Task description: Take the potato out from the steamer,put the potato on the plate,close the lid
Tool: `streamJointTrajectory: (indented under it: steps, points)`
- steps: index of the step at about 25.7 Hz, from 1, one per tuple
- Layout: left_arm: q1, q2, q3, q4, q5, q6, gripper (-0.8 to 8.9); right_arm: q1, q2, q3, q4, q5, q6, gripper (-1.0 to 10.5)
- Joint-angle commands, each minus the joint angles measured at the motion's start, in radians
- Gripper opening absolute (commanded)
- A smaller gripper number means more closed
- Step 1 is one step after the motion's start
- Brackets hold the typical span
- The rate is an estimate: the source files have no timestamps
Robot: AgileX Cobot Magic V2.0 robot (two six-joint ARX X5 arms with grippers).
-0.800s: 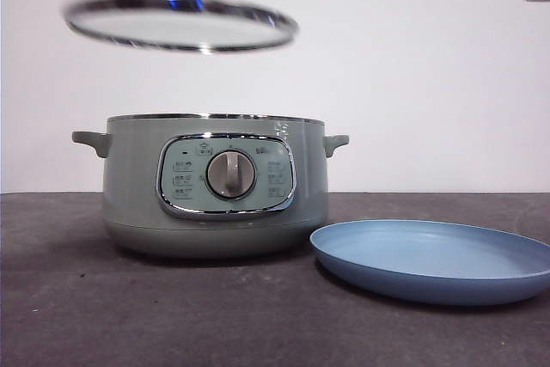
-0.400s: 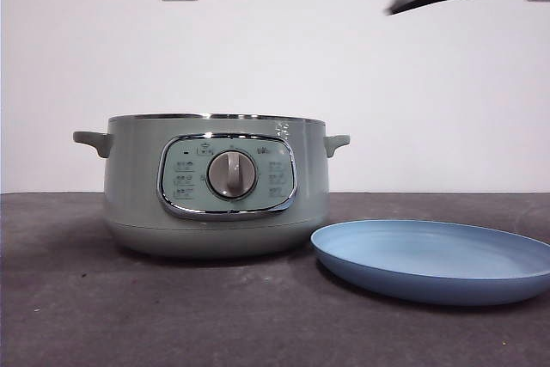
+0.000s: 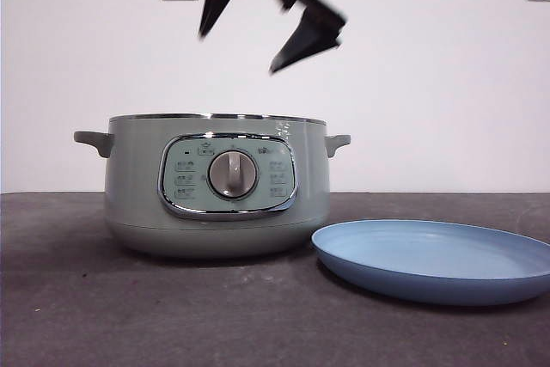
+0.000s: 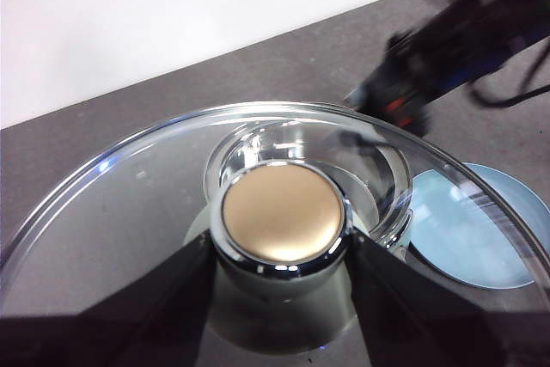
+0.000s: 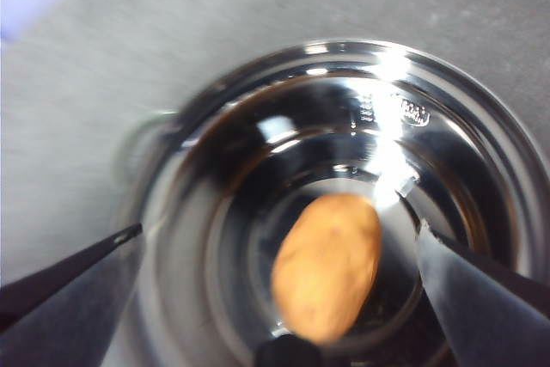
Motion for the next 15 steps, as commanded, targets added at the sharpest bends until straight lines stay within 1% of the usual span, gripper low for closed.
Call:
streamJointTrajectory:
  steps: [1, 2, 4, 12, 14, 15]
  points:
    - [0.003, -0.019, 0.003, 0.037, 0.005, -0.011, -0.06, 0.027, 0.087, 0.025, -0.001, 0.087, -0.038, 6.6]
    - [0.003, -0.019, 0.003, 0.031, 0.006, -0.011, -0.06, 0.035, 0.114, 0.026, 0.001, 0.124, -0.045, 6.6]
    - [0.003, -0.019, 0.003, 0.017, 0.006, -0.011, -0.06, 0.042, 0.161, 0.026, 0.011, 0.146, -0.040, 6.6]
    - [0.003, -0.019, 0.003, 0.015, 0.010, -0.010, -0.06, 0.048, 0.258, 0.026, 0.033, 0.150, -0.025, 6.5]
    - [0.003, -0.019, 0.003, 0.015, 0.011, -0.010, -0.06, 0.048, 0.267, 0.026, 0.027, 0.149, -0.017, 5.3]
    - [0.003, -0.019, 0.003, 0.016, 0.011, -0.010, -0.06, 0.048, 0.267, 0.026, 0.023, 0.146, -0.010, 5.3]
